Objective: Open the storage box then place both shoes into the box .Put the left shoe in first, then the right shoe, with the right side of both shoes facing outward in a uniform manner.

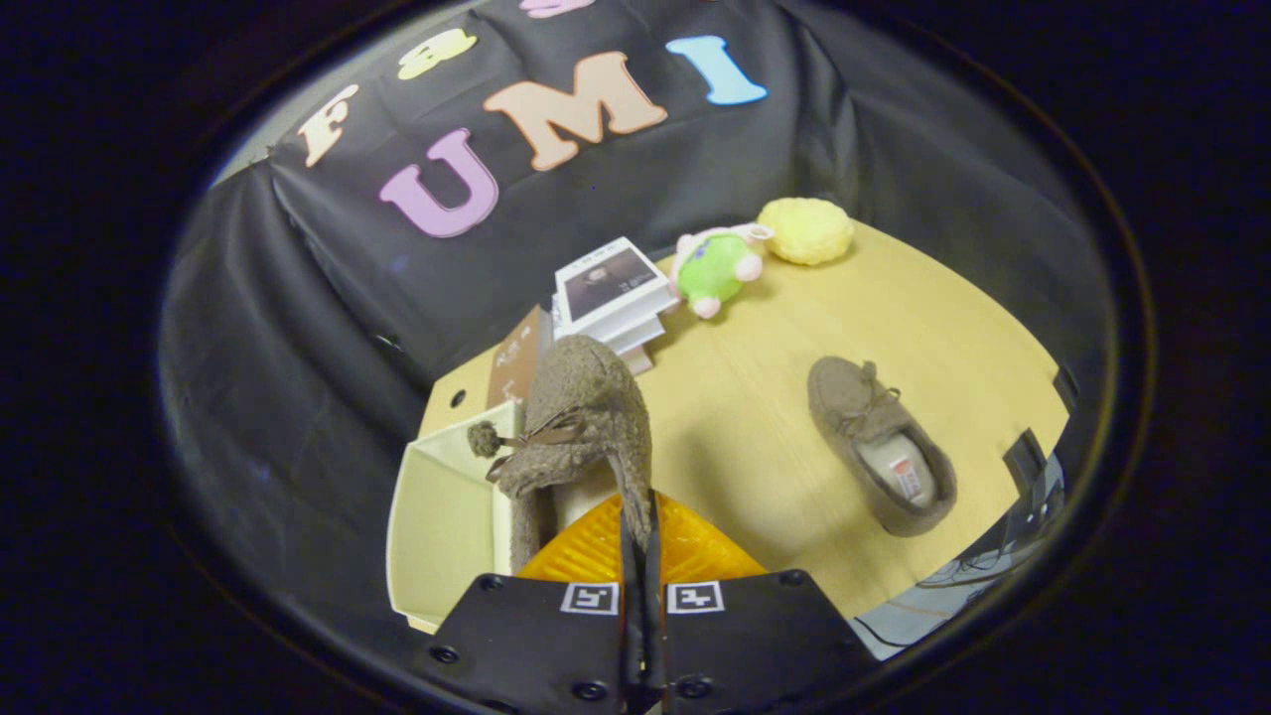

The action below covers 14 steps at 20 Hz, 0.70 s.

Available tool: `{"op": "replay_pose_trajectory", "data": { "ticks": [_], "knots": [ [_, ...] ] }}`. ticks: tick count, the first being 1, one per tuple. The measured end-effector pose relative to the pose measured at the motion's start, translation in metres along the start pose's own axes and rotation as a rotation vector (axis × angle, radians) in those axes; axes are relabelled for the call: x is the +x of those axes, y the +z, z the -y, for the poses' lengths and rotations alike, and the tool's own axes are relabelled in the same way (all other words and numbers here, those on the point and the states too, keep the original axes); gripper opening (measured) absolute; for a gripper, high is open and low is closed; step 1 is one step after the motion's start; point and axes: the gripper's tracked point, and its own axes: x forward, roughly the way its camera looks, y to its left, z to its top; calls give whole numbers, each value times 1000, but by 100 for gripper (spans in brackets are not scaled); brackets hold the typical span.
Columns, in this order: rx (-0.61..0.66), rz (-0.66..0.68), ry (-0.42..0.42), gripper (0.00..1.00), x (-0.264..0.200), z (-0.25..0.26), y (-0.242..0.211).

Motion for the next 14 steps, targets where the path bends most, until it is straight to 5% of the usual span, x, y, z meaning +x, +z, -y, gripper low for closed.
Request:
{"op": "replay_pose_trajectory", "data": {
  "ticks": [9,14],
  "knots": [
    [-41,-49,133,4,13,-112,-42],
    [-76,-116,128,4,38,-136,-74]
  ]
}}
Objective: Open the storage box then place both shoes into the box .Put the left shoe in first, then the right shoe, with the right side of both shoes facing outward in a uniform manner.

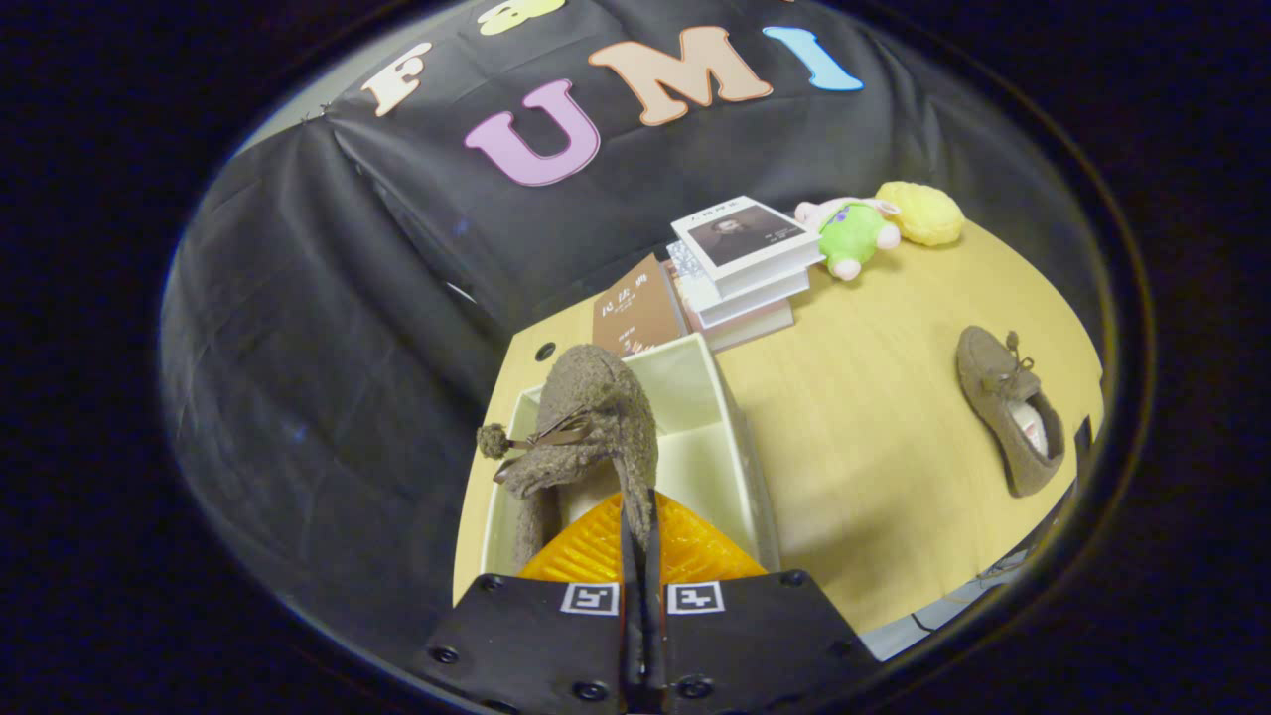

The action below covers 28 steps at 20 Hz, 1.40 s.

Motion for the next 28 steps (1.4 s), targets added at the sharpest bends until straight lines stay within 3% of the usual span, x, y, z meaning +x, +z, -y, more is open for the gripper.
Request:
{"op": "replay_pose_trajectory", "data": {
  "ticks": [12,16,18,19,21,27,28],
  "knots": [
    [-19,-162,-128,9,77,-16,-57],
    [-66,-200,-125,9,85,-19,-69],
    [-97,-196,-107,21,80,-21,-66],
    [-121,-182,-97,20,75,-23,-60],
    [-170,-164,-51,29,71,-28,-57],
    [-329,-15,102,100,27,-38,-24],
    [-345,19,124,100,18,-38,-16]
  ]
}}
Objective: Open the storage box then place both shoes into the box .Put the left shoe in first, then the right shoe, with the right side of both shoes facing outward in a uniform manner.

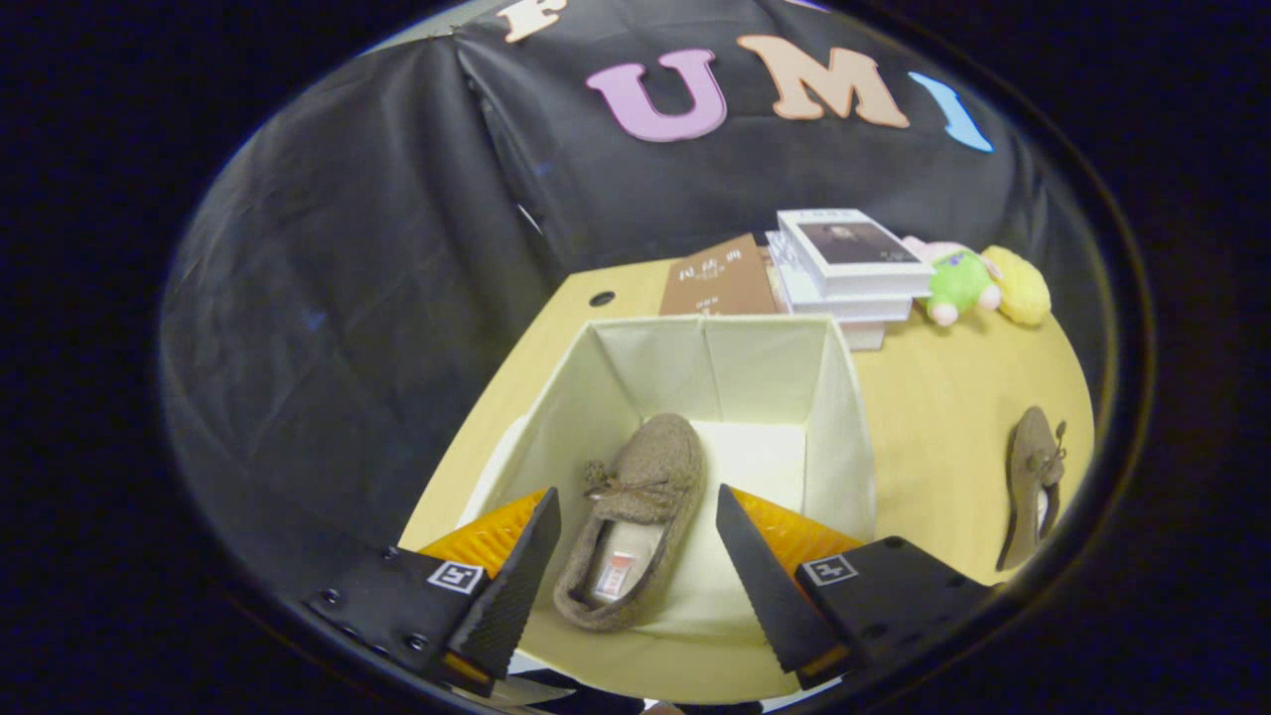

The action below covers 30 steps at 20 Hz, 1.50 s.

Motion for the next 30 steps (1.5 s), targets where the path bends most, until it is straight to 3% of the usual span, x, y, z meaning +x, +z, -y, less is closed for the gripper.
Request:
{"op": "replay_pose_trajectory", "data": {
  "ticks": [5,11,23,30],
  "knots": [
    [-34,155,-28,100,-42,49,33],
    [-90,199,-164,100,-87,152,32],
    [-103,167,-383,100,-141,346,-14],
    [-71,61,-426,99,-128,419,-53]
  ]
}}
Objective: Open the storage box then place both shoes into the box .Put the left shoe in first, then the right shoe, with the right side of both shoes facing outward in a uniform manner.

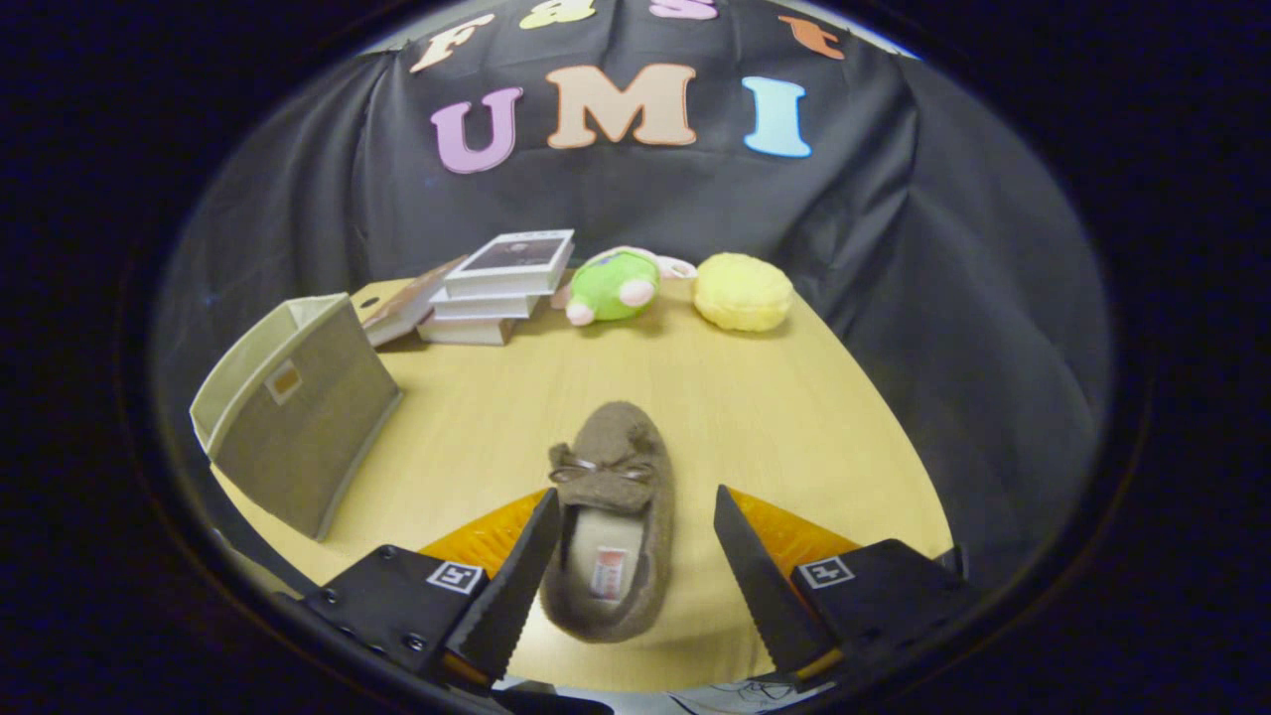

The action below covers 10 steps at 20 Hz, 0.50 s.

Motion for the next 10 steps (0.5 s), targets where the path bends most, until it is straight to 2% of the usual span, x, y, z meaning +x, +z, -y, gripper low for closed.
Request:
{"op": "replay_pose_trajectory", "data": {
  "ticks": [2,9,10],
  "knots": [
    [-11,-36,-18,89,12,10,-11],
    [-50,-171,4,54,33,12,-47],
    [-31,-183,7,49,42,12,-42]
  ]
}}
